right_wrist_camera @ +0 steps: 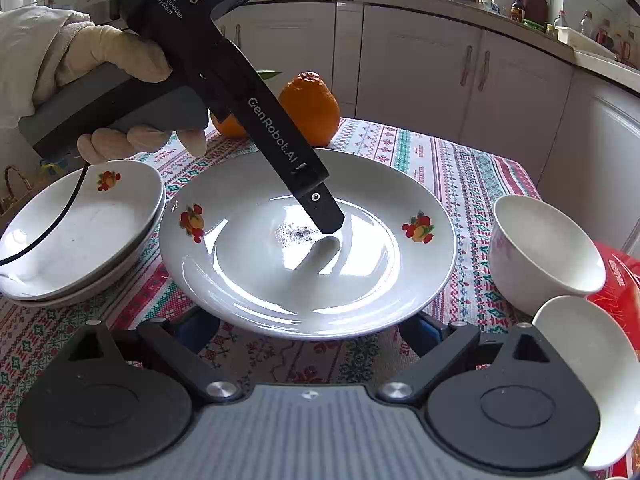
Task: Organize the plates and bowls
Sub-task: 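Grip the spotted plate rim with the left tool while the right tool grips its opposite rim, then lift and carry the spotted plate with the left tool while the right tool carries too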
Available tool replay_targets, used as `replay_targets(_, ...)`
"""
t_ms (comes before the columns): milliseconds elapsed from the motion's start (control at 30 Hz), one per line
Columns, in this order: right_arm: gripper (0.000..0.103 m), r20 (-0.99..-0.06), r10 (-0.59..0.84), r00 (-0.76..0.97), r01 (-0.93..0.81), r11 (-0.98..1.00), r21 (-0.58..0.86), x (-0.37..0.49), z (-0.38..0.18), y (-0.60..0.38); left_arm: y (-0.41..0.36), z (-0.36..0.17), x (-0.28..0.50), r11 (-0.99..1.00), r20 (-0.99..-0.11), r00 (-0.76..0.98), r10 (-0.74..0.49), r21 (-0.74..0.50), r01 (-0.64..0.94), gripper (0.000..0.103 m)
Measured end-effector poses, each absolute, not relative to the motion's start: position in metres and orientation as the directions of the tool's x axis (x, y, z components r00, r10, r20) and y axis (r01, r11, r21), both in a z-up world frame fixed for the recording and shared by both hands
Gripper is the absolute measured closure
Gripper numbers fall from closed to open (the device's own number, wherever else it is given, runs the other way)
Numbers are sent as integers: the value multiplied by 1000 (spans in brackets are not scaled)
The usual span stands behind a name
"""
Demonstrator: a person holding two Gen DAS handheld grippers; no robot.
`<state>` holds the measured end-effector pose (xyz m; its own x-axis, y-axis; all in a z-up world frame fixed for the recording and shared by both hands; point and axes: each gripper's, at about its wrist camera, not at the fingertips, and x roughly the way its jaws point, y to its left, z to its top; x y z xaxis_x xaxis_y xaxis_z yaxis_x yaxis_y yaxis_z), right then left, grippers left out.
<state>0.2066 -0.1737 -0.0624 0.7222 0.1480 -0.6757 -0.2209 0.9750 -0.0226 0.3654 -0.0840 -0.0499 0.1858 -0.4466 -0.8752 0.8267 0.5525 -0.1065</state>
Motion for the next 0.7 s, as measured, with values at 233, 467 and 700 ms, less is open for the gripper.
replay_targets(233,5,-655,165,737,-256,966,-44,192,-45,-167,-66,-26,345,578,-856,232,-462,-92,811,19)
replay_targets(467,5,-640,208,739,-307,951,-45,178,-31,-156,-40,-7,322,616,-837,285,-467,-78,784,19)
replay_targets(700,5,-631,267,728,-373,927,-38,167,-22,-138,-4,4,301,674,-819,333,-468,-87,734,19)
